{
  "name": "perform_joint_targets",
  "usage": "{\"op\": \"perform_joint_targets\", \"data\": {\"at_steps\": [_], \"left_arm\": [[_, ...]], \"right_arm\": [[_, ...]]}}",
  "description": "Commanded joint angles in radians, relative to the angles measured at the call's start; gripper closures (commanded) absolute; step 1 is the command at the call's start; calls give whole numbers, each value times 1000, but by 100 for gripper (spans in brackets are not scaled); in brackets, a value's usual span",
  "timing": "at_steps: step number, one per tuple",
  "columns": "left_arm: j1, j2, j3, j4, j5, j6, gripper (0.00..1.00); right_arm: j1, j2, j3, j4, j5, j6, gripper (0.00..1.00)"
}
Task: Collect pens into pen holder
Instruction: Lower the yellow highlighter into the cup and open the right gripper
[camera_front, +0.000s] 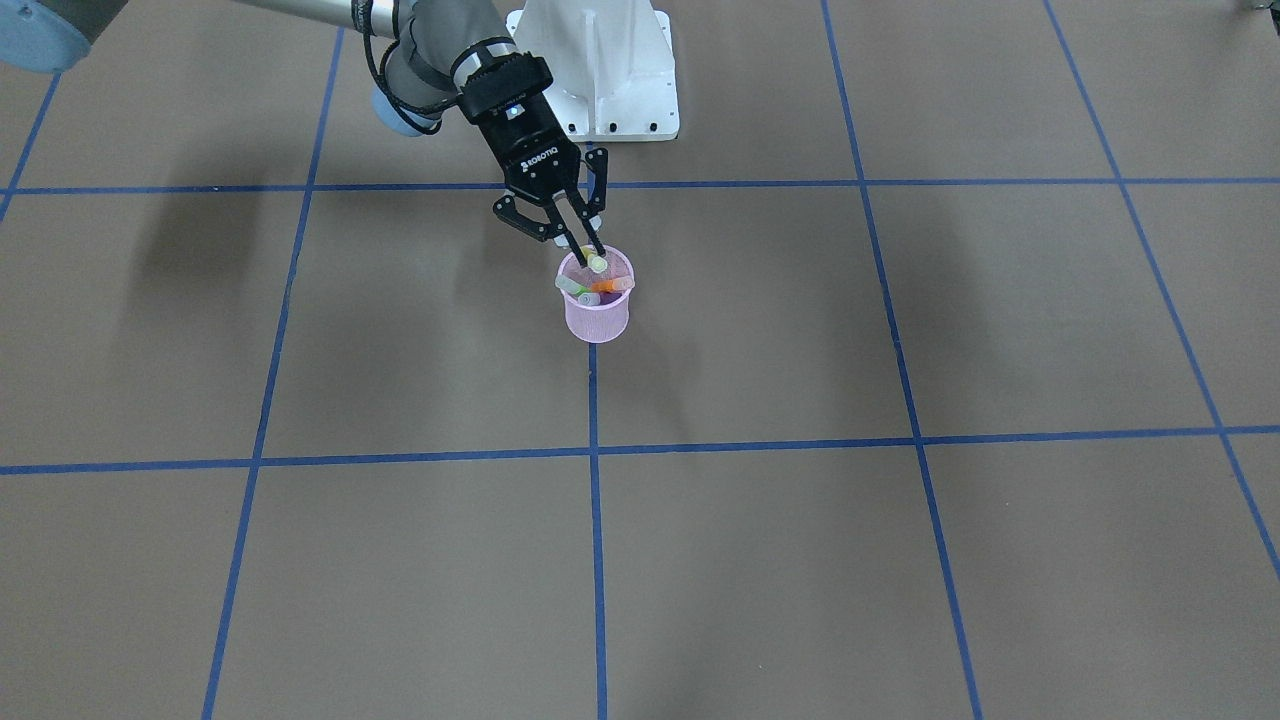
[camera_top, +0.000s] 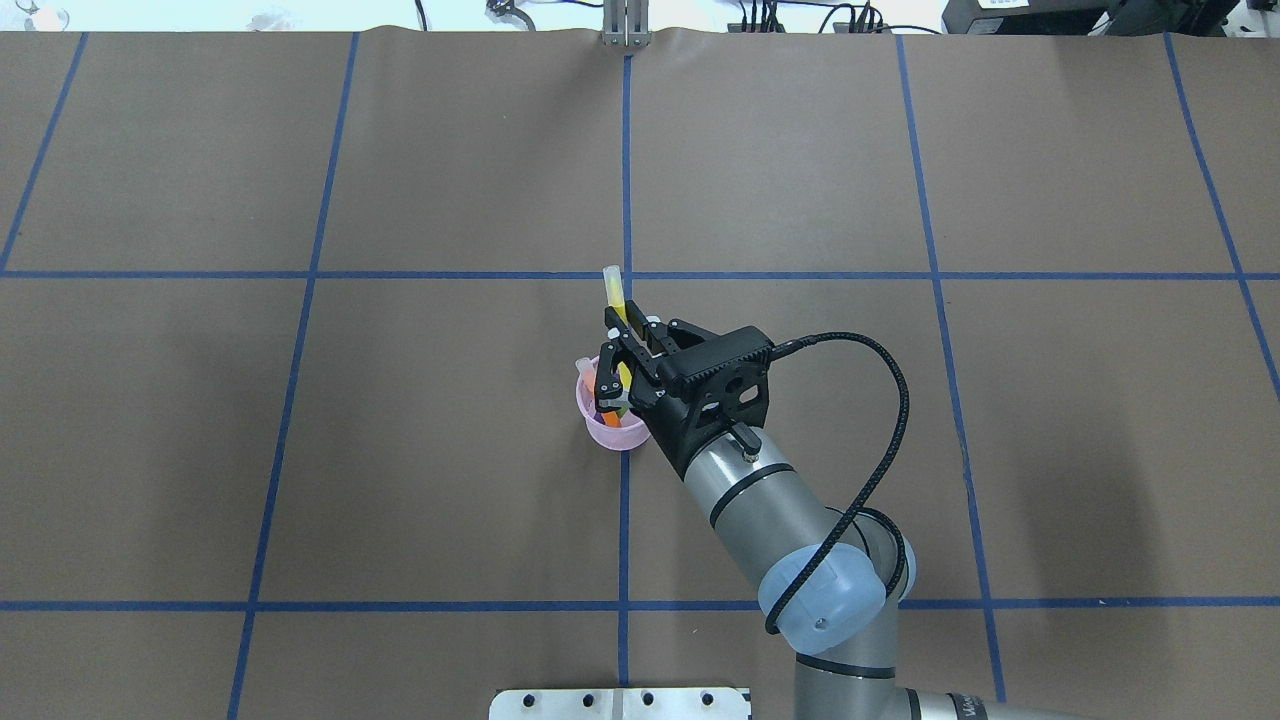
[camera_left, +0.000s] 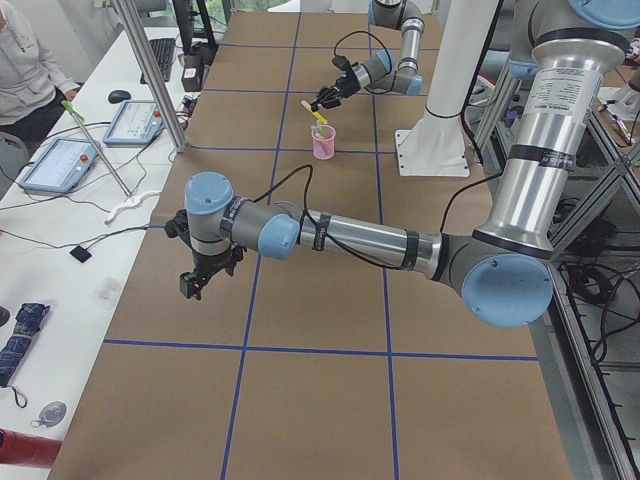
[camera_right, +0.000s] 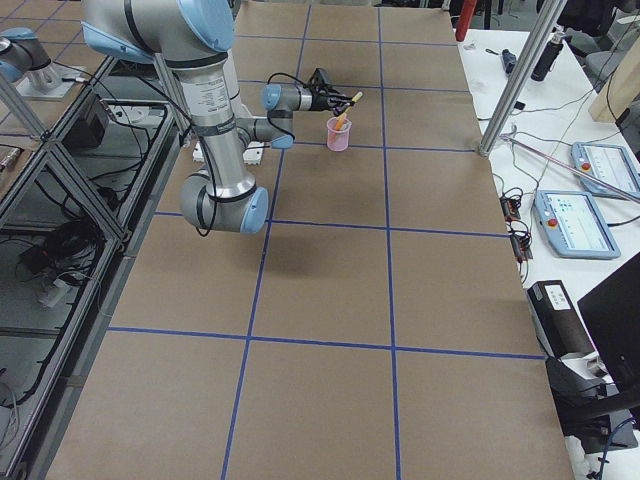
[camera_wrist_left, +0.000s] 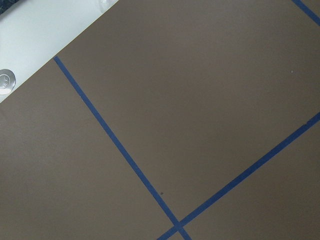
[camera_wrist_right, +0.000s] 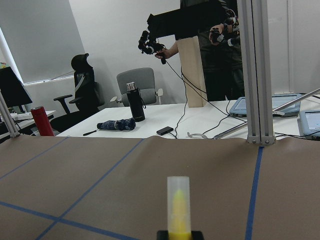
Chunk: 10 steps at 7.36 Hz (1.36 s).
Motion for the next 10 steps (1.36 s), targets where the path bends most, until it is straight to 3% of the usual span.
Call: {"op": "perform_joint_targets", "data": {"at_steps": [1, 3, 4, 6, 7, 10], "left_arm": [[0, -1, -1, 0, 0, -1, 1], [0, -1, -1, 0, 0, -7, 1], [1, -1, -1, 0, 0, -9, 1], [1, -1, -1, -2, 0, -9, 1], [0, -1, -1, 0, 0, -12, 1], [0, 5, -16, -3, -2, -90, 0]], "right_arm": [[-2, 6, -31, -1, -2, 0, 100], [-50, 4, -34, -1, -53, 1, 100], [-62, 4, -37, -1, -66, 1, 94], [-61, 7, -37, -1, -68, 1, 37], [-61, 22, -36, -7, -69, 0, 2], [0, 73, -14, -36, -16, 0, 1]]}}
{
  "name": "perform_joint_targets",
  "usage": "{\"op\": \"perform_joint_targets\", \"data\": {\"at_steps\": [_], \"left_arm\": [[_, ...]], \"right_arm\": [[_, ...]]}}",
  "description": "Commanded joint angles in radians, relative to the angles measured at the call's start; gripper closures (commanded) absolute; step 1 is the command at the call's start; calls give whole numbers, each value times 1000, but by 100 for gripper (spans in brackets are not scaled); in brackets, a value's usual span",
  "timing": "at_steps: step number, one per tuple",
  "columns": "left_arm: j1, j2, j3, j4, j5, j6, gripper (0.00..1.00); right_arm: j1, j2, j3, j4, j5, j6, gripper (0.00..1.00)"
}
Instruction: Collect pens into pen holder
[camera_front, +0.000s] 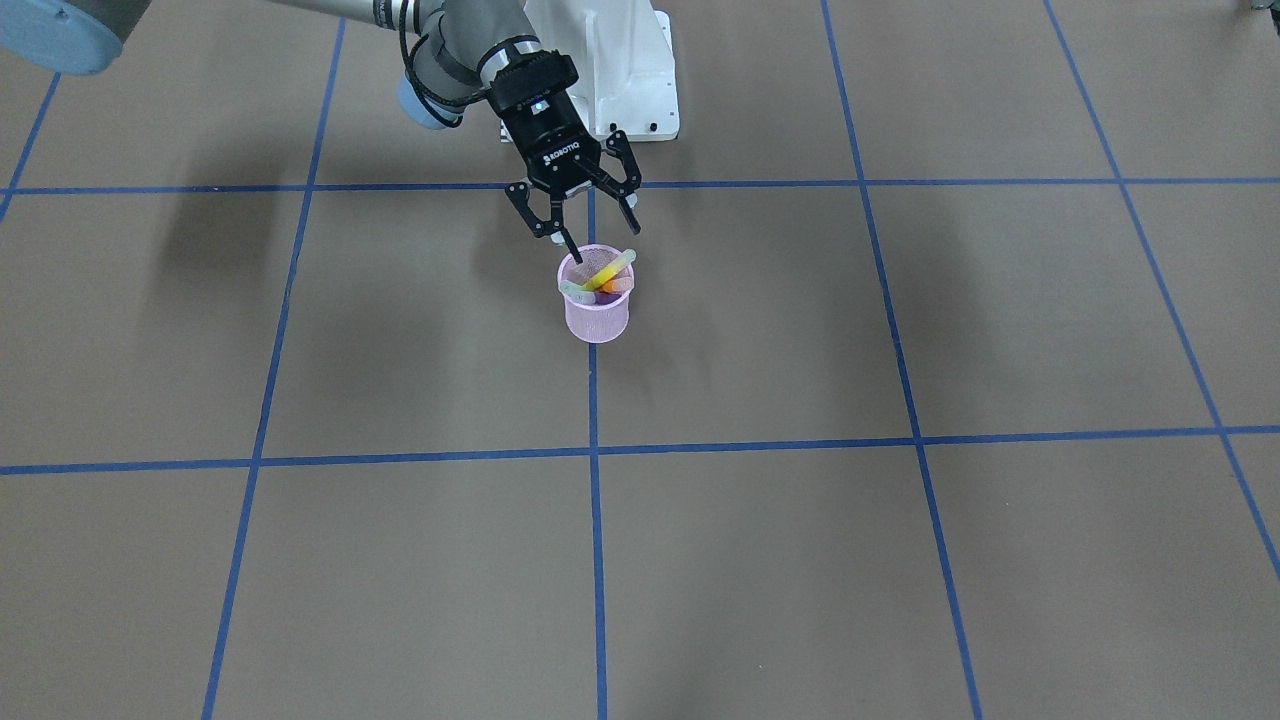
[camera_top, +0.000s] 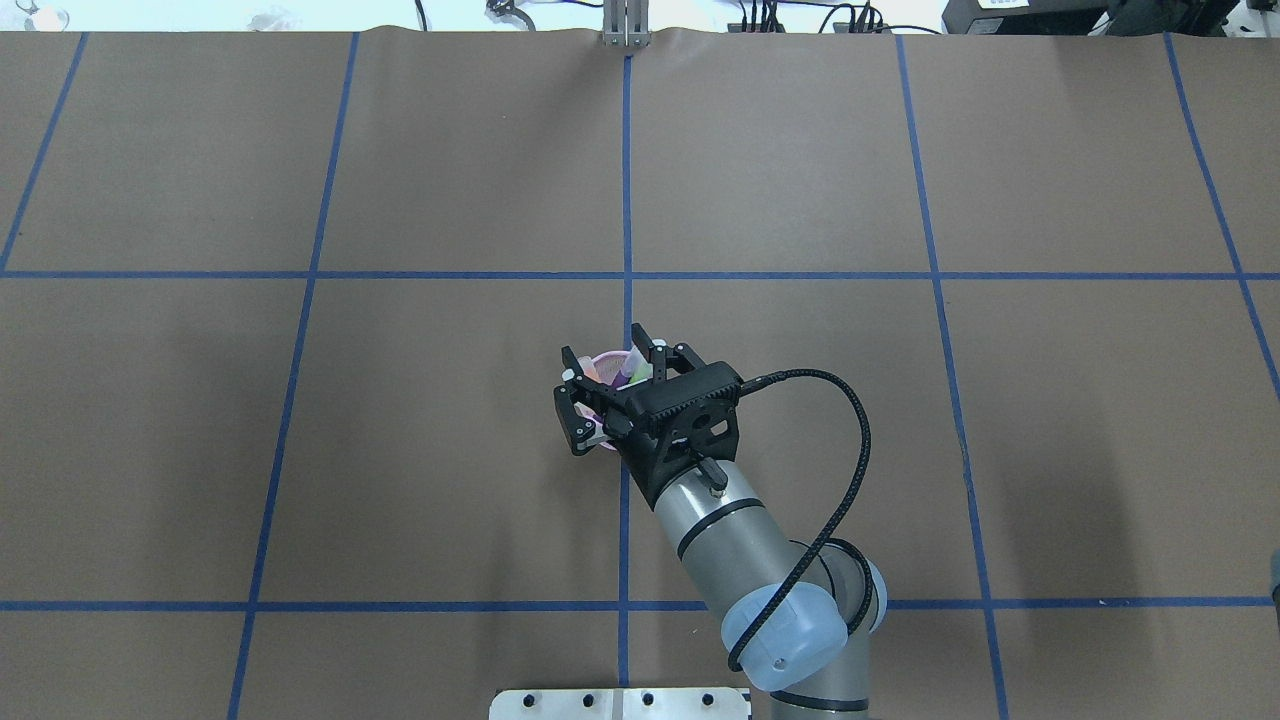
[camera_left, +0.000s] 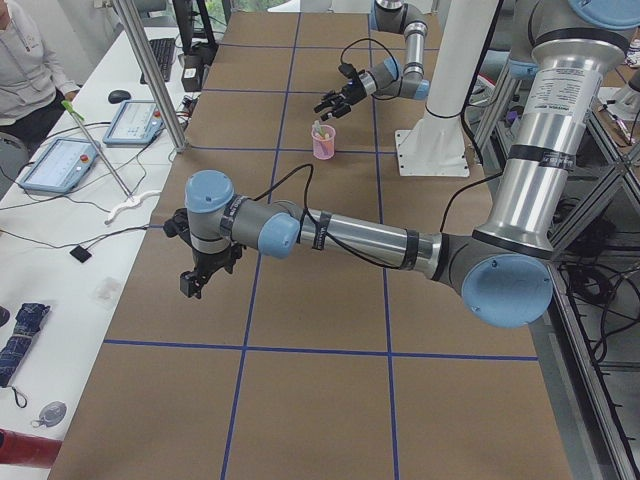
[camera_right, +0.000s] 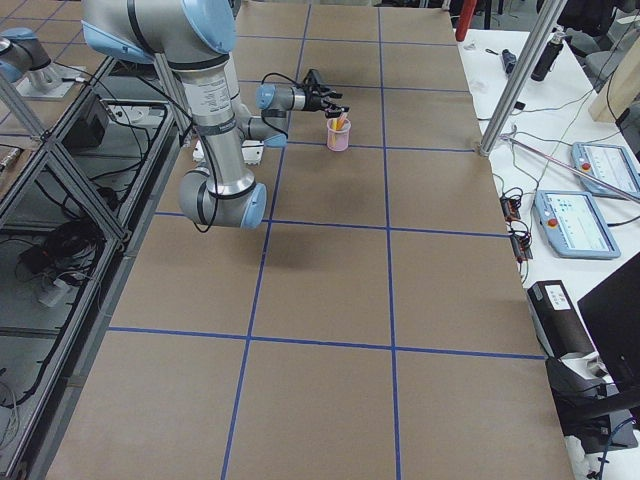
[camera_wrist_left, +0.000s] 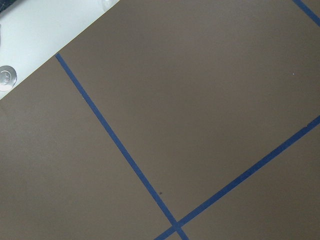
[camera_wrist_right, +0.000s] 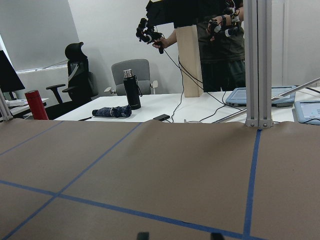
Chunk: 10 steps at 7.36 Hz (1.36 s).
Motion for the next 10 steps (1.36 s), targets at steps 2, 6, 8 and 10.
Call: {"op": "perform_joint_targets", "data": {"at_steps": [2, 6, 8, 10], "left_arm": [[0, 46, -11, -1, 3, -39, 0], [-70, 220, -12, 16, -3, -80, 0], [-86, 236, -37, 121, -5, -291, 0], [-88, 220, -67, 247, -20, -293, 0]], "right_arm": [[210, 15, 54, -138, 289, 85, 1], [634, 8, 56, -454, 933, 203, 1], [806, -18, 45, -593, 1181, 190, 1], [982, -21, -5, -786, 1428, 12, 0]]}}
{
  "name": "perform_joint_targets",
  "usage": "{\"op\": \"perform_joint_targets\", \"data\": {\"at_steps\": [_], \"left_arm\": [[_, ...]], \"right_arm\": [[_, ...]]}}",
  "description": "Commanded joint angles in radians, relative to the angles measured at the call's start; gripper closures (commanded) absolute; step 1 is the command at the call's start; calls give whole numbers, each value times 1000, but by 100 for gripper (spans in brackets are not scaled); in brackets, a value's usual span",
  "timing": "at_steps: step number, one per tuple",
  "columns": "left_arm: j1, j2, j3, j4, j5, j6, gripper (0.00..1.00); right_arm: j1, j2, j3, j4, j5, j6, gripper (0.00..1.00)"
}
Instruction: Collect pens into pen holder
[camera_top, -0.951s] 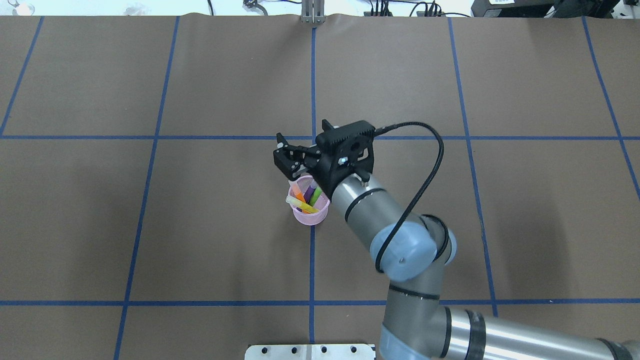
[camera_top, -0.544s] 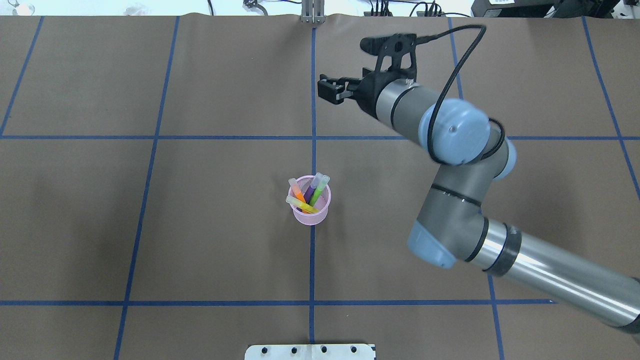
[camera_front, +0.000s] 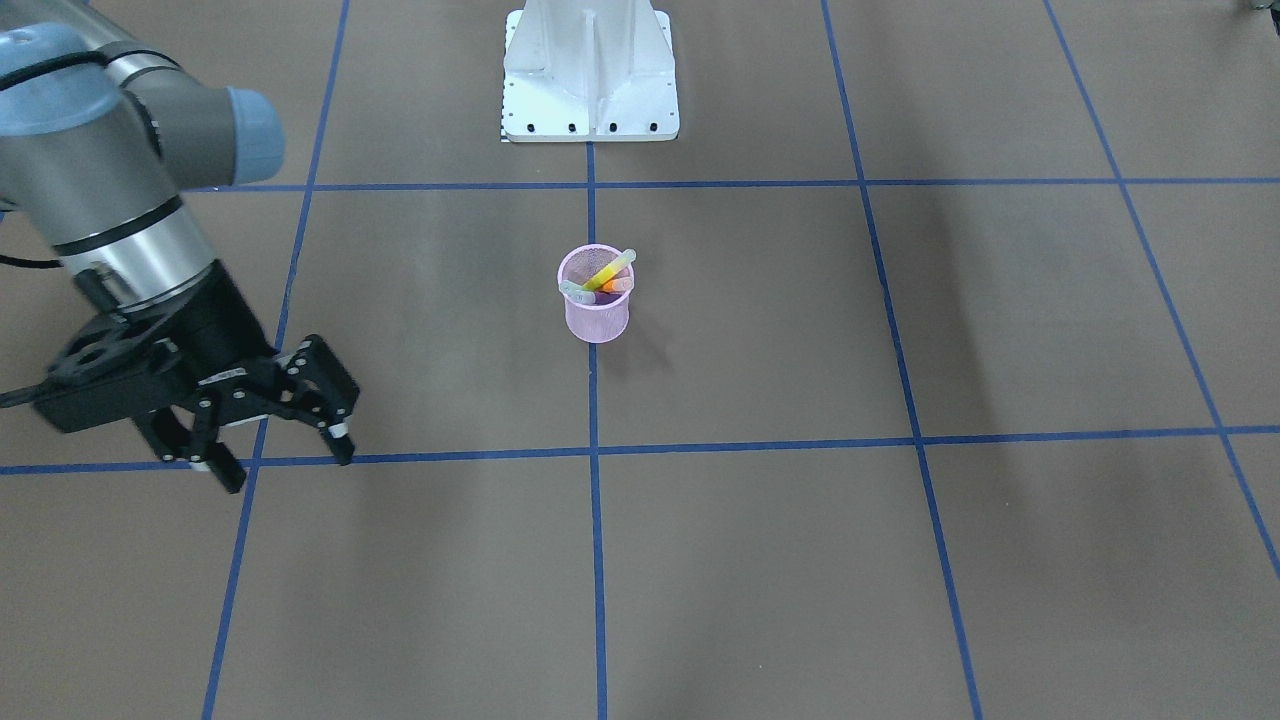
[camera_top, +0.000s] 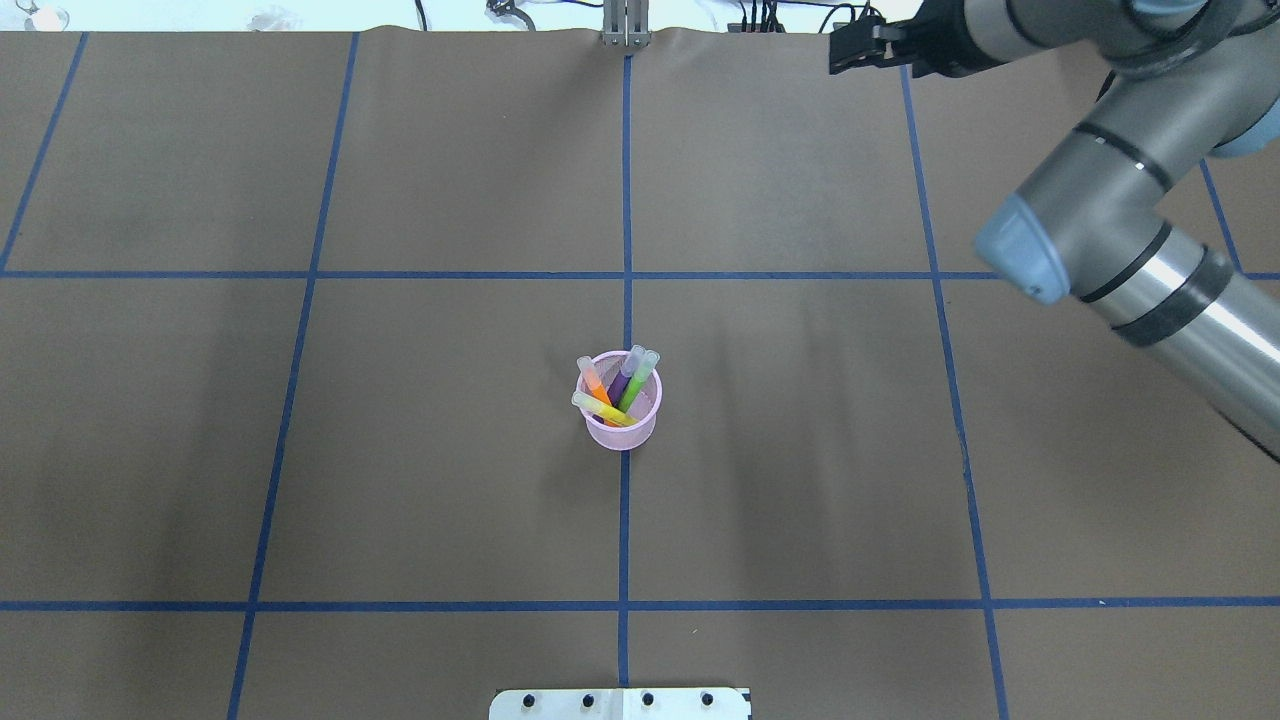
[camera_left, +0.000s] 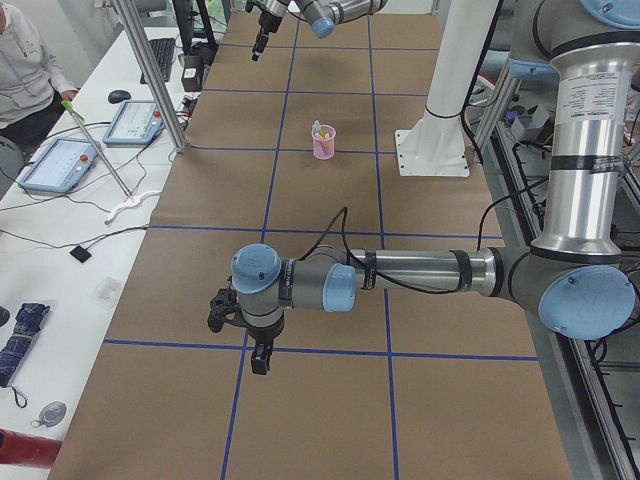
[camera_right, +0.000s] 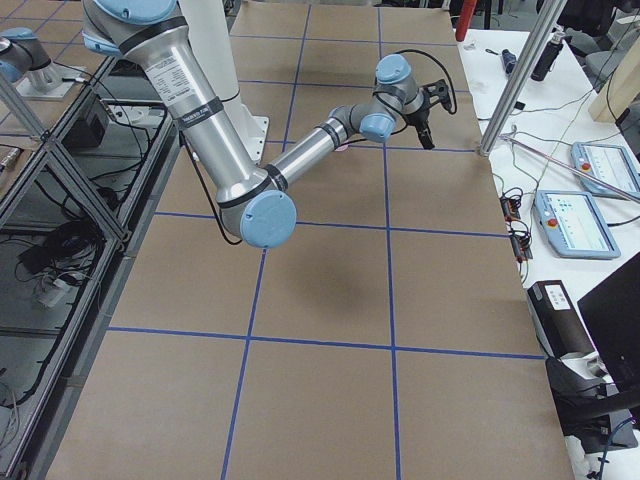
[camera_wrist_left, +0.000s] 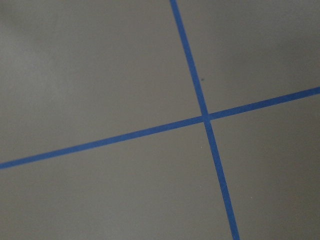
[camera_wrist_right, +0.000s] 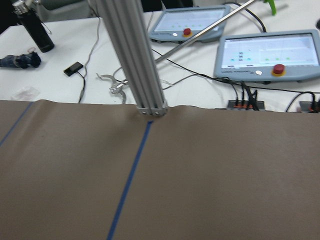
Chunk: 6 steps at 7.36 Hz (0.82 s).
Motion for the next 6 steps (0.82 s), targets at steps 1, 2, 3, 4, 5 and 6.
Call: {"op": "perform_joint_targets", "data": {"at_steps": [1, 2, 3, 4, 5, 6], "left_arm": [[-3, -2, -53, 109, -7, -3, 0], [-6, 15, -103, 111, -10, 15, 0], [-3, 23, -119, 113, -23, 14, 0], [-5, 24, -125, 105, -57, 18, 0], [-3, 20, -133, 102, -59, 18, 0], [-3, 21, -134, 96, -57, 22, 0]], "right_arm": [[177, -30, -52, -220, 174, -303, 0], [240, -55, -90, -276, 179, -481, 0], [302, -78, -141, -290, 215, -609, 0], [369, -102, -207, -290, 258, -733, 0], [420, -160, -236, -292, 289, -841, 0], [461, -245, -236, -284, 288, -887, 0]]}}
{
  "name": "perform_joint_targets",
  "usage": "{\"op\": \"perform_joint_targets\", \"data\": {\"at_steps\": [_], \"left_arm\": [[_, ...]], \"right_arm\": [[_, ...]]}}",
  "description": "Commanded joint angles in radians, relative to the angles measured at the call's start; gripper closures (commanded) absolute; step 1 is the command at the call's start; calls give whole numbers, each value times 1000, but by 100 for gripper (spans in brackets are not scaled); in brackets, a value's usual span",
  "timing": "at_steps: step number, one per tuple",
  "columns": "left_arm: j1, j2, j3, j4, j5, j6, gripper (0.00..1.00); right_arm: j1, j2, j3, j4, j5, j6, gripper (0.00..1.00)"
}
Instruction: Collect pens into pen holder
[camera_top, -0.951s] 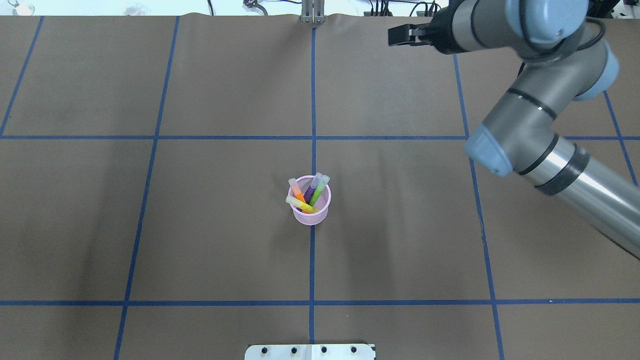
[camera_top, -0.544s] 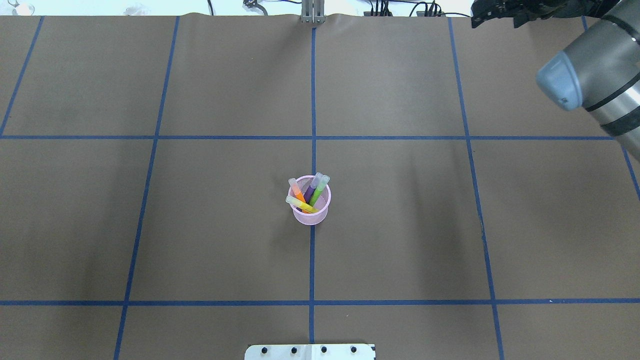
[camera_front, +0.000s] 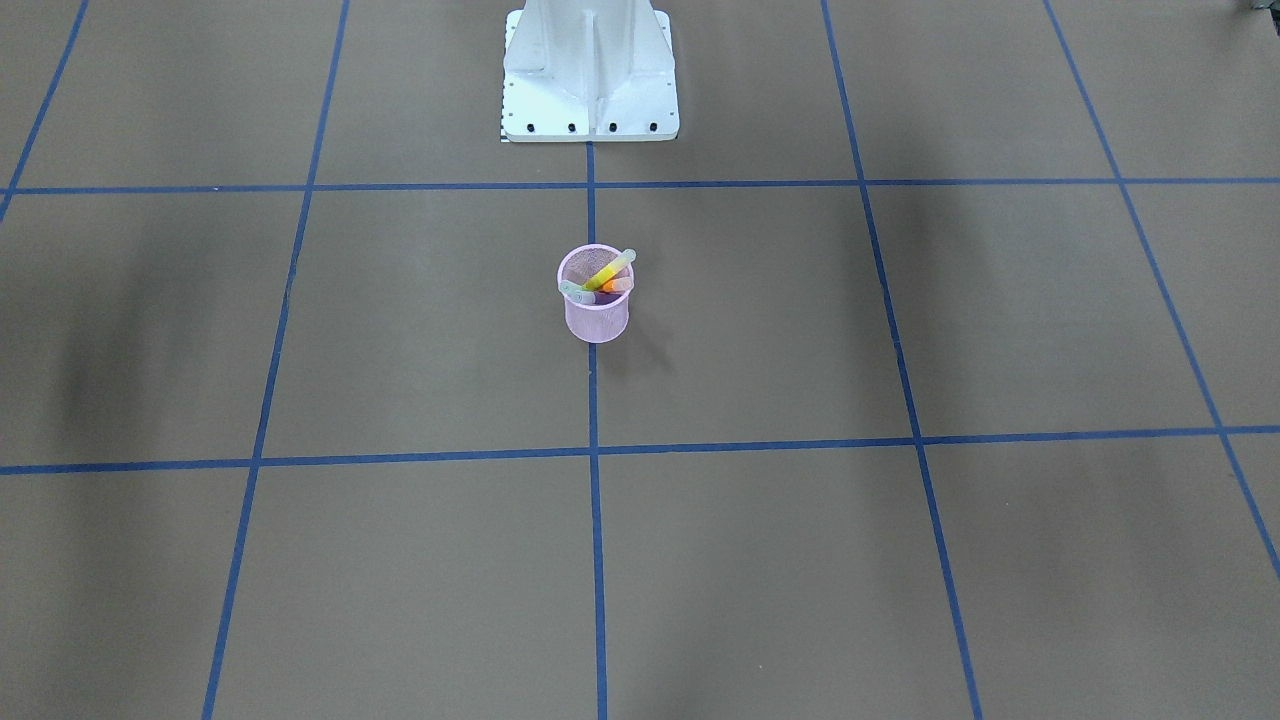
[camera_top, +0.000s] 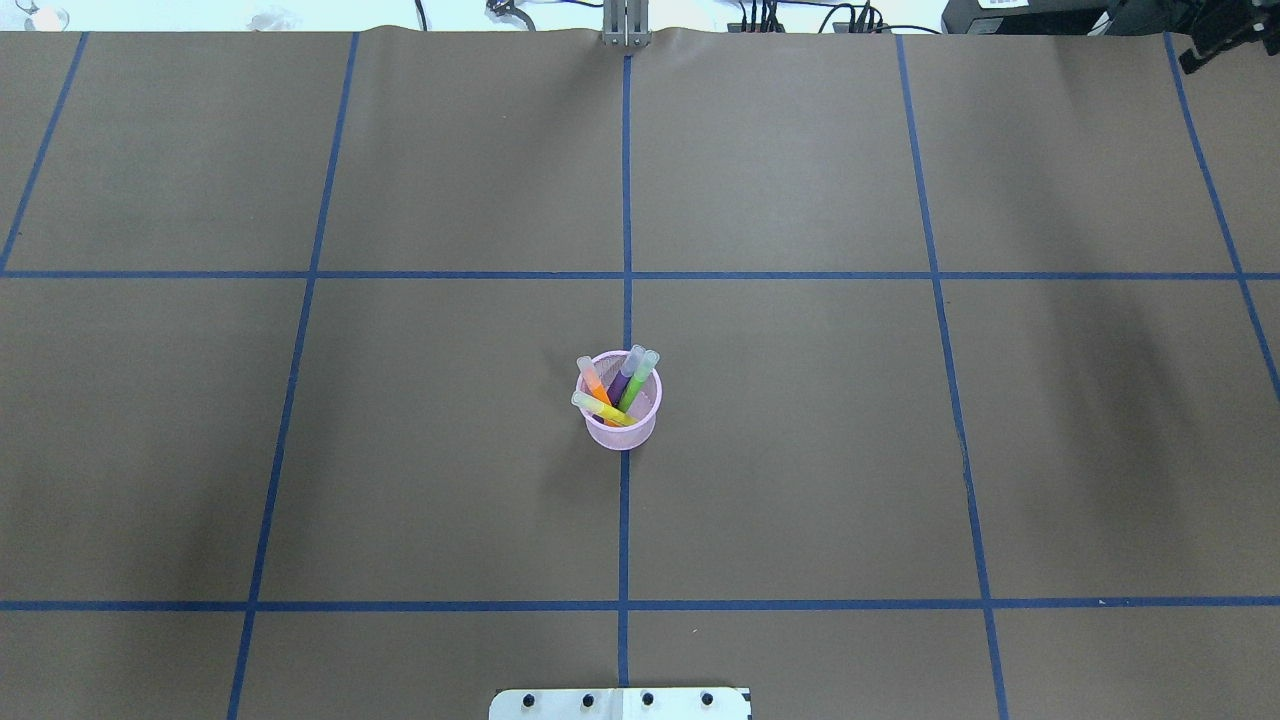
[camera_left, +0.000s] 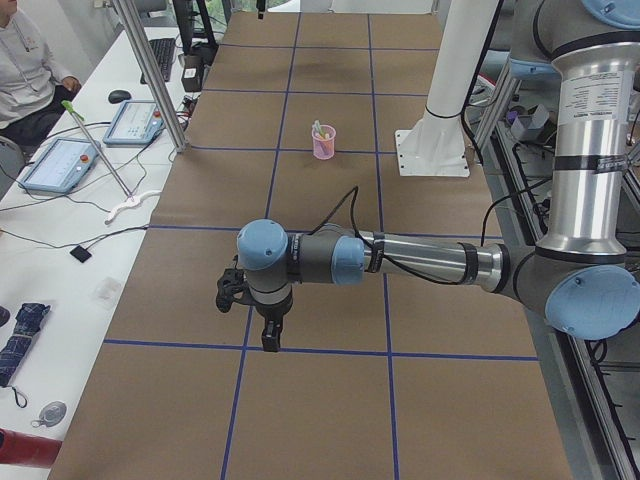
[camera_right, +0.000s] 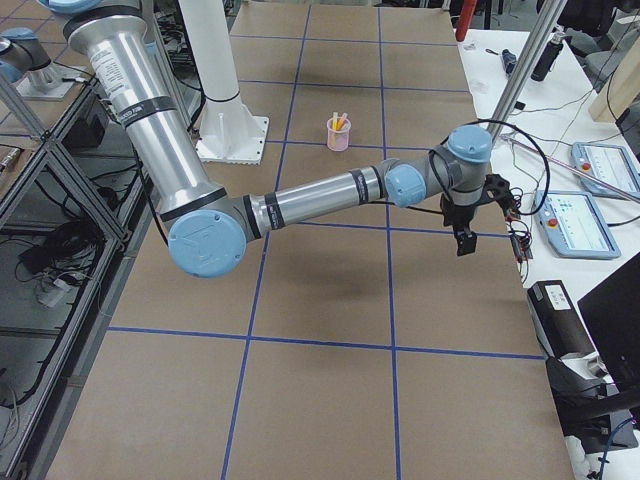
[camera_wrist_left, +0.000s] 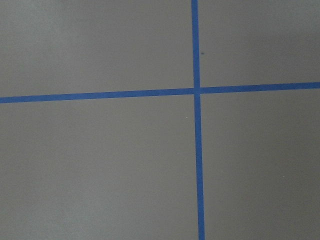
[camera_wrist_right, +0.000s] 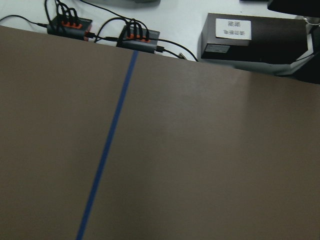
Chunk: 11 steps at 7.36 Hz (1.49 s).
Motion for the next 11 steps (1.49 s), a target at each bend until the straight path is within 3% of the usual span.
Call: {"op": "perform_joint_targets", "data": {"at_steps": [1, 2, 4, 11], "left_arm": [[1, 2, -8, -21, -4, 0, 0], [1, 2, -6, -23, -9, 0, 0], [1, 13, 3, -23, -7, -3, 0], [2, 31, -1, -42, -3, -1, 0]], "right_arm": [[100, -183, -25, 2, 11, -220, 0], [158, -255, -30, -3, 14, -346, 0], [214, -364, -28, 8, 13, -367, 0], [271, -383, -14, 9, 16, -349, 0]]}}
